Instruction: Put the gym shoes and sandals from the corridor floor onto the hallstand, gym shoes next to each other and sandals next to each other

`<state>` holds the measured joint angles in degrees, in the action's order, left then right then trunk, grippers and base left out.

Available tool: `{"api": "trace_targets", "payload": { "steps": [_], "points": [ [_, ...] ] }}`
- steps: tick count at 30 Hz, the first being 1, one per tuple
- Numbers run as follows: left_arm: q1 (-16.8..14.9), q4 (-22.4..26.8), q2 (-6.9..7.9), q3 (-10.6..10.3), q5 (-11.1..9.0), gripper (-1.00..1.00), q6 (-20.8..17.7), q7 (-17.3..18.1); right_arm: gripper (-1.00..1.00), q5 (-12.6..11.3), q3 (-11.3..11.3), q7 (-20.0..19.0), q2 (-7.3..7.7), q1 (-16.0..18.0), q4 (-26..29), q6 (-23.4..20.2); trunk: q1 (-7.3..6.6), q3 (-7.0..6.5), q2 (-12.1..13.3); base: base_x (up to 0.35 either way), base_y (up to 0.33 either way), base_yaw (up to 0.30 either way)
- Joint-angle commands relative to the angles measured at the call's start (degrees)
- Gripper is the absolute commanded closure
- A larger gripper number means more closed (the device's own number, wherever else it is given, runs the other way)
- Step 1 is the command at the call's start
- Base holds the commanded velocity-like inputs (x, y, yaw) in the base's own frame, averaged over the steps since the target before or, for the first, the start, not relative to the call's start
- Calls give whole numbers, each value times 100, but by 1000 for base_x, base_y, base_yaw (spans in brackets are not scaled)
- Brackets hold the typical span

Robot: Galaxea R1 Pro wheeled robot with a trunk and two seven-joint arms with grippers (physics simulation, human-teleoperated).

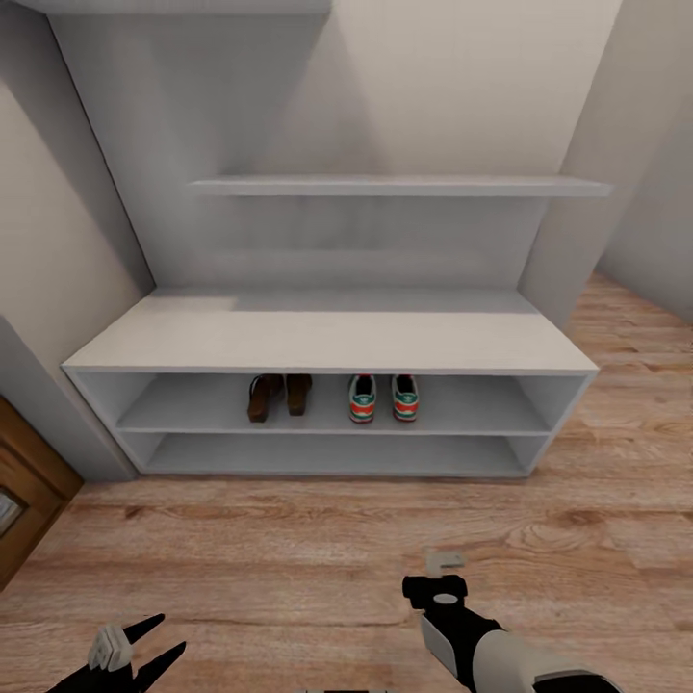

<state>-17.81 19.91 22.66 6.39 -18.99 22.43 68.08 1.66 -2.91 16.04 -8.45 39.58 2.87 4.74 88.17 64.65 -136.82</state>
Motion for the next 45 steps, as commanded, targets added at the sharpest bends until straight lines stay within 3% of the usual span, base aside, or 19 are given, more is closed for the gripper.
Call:
{"api": "trace_targets", "payload": {
  "steps": [1,4,5,8,22,37,45],
  "points": [
    [-3,-123,122,4,6,-100,32,-414,-100,277,-25,47,1,-16,-19,94,-24,-14,40,0,0,-5],
    [-3,-154,150,-1,21,-100,49,-686,-100,341,-25,56,10,-56,-22,109,-89,-68,160,0,0,-3],
    [-3,-265,162,-4,35,-100,73,-960,-100,372,-25,62,97,-161,-23,137,-111,-86,200,0,0,0],
    [-3,-345,165,-6,36,-100,80,-1086,-100,381,-25,64,169,-290,-23,257,-177,-140,321,0,0,0],
    [-3,-405,143,-34,43,-100,77,-1458,-100,402,-25,32,469,-863,-24,1296,-485,-391,882,0,0,0],
    [-3,-454,110,-57,45,-100,82,-1690,-100,399,-25,24,640,-1339,-27,2183,-814,-660,1484,0,0,0],
    [-3,-727,9,-59,45,-100,99,-1706,-100,372,-18,46,686,-1582,-46,2695,-990,-804,1805,0,0,0]
  ]
}}
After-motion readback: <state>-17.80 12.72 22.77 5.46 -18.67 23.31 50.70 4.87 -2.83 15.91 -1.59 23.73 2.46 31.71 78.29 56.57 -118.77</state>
